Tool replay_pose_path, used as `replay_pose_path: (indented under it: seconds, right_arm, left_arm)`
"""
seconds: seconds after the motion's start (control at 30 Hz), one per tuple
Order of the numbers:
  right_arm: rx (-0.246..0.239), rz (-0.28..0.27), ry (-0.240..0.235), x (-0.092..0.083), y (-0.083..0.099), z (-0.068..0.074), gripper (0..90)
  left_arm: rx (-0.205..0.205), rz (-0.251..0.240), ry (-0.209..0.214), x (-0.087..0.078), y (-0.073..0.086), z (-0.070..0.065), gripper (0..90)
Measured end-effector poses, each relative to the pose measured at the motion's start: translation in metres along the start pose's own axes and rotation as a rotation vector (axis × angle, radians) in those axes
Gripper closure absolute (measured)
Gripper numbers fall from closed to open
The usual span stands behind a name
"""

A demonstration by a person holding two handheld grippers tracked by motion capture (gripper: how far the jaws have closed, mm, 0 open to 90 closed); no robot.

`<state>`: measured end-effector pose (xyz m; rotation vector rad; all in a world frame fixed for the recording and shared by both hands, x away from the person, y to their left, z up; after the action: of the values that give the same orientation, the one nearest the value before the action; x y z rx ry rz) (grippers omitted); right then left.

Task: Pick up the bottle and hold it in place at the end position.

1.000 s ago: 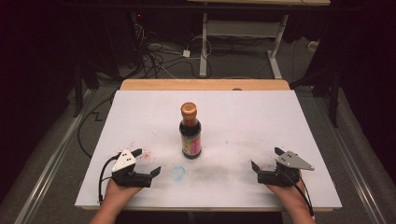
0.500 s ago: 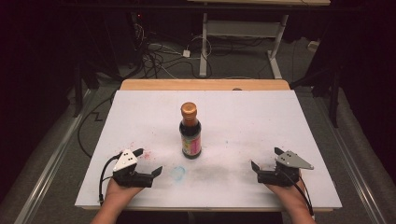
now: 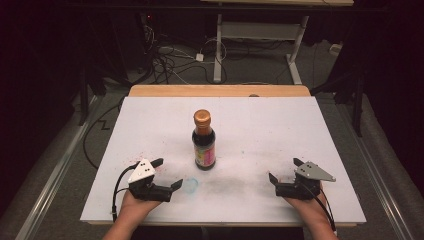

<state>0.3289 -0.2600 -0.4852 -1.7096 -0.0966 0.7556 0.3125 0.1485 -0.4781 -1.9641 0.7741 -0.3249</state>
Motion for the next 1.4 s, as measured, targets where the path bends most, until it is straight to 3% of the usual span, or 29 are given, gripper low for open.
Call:
replay_pose_path:
  seconds: [0.17, 0.2, 0.3, 0.7, 0.97, 1.17, 1.4]
  right_arm:
    - [0.01, 0.016, -0.007, 0.001, 0.0, -0.001, 1.1]
    - [0.01, 0.019, -0.01, 0.002, 0.0, -0.001, 1.1]
    - [0.004, 0.018, -0.009, 0.002, 0.0, -0.001, 1.1]
    - [0.012, 0.013, -0.01, 0.001, 0.0, -0.001, 1.1]
    - [0.01, 0.01, -0.011, 0.001, 0.0, -0.001, 1.1]
    - [0.008, 0.011, -0.012, 0.001, 0.0, -0.001, 1.2]
    - [0.008, 0.01, -0.013, 0.001, 0.0, -0.001, 1.3]
  left_arm:
    - [0.002, -0.011, 0.007, 0.002, 0.0, -0.003, 0.0]
    - [0.023, -0.009, 0.01, 0.004, 0.0, -0.006, 0.0]
    - [-0.004, -0.007, 0.021, 0.007, 0.0, -0.009, 0.0]
    - [-0.015, 0.009, 0.053, 0.039, -0.011, -0.022, 0.0]
    - [0.002, 0.025, 0.068, 0.062, -0.018, -0.031, 0.1]
    - [-0.013, 0.017, 0.074, 0.072, -0.025, -0.032, 4.6]
    - [0.004, 0.023, 0.071, 0.088, -0.031, -0.037, 10.5]
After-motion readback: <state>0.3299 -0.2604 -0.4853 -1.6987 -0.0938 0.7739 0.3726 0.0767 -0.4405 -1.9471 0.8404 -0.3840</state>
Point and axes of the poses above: each handheld gripper's, and its own axes: x roughly forward along the jaws, y roughly out of its underside, z roughly to its left, the point moved 1 cm from there along x, roughly forward along the jaws, and after that the axes turned 2 degrees about -y, right-handed, at the moved point
